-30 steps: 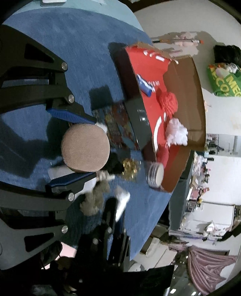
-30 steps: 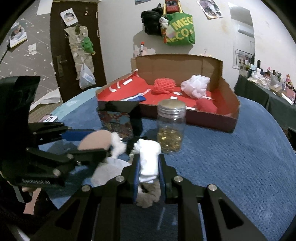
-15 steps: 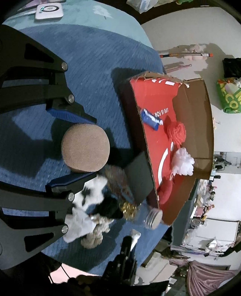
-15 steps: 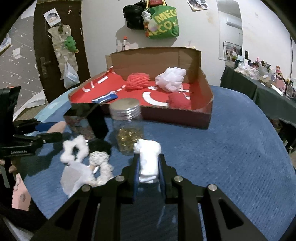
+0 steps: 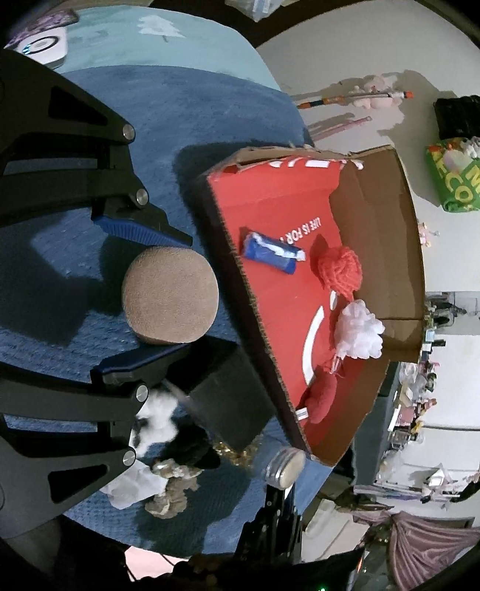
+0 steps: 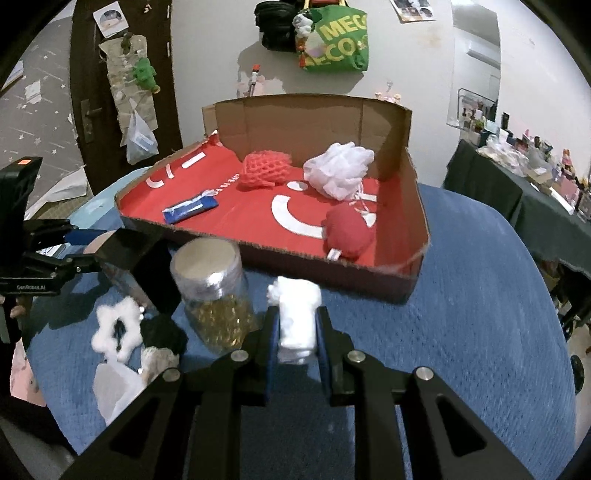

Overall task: Organize soft objects
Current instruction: 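Carry the tan sponge puff and white cloth over the red box with both tools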

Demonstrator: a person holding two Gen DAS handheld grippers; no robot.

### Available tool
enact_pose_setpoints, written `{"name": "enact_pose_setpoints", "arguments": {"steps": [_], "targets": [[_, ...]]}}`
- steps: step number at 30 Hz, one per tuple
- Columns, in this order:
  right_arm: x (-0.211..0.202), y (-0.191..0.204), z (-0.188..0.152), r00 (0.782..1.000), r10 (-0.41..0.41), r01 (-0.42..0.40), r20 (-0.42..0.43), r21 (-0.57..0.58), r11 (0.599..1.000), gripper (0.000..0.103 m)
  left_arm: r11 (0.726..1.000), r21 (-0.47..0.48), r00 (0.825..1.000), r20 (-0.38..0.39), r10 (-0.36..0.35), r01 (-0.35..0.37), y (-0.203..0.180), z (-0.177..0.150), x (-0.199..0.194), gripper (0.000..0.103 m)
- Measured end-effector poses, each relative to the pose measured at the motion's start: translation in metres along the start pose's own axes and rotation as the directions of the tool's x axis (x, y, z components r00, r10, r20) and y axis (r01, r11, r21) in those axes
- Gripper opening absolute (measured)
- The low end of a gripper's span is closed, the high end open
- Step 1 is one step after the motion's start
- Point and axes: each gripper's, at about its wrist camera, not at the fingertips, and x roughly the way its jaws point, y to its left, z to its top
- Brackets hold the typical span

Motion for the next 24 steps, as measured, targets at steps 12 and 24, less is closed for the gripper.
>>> {"name": "enact_pose_setpoints", "arguments": {"steps": [12,24], "targets": [[0.016,-0.004,0.027,0.998,0.056,-0.057,-0.022,-0.05,0.997,0.02,0.995,0.092,0.999,-0.013,-0.035,0.036,0.007,0.03,0.013,0.048],[0.035,-0.008,0.051,0.981,0.177,-0.183,-0.076,-0.074,0.98,0.02,0.982,0.146,0.992,-0.053,-0.113,0.119,0.013,0.056,0.029,0.048]]}}
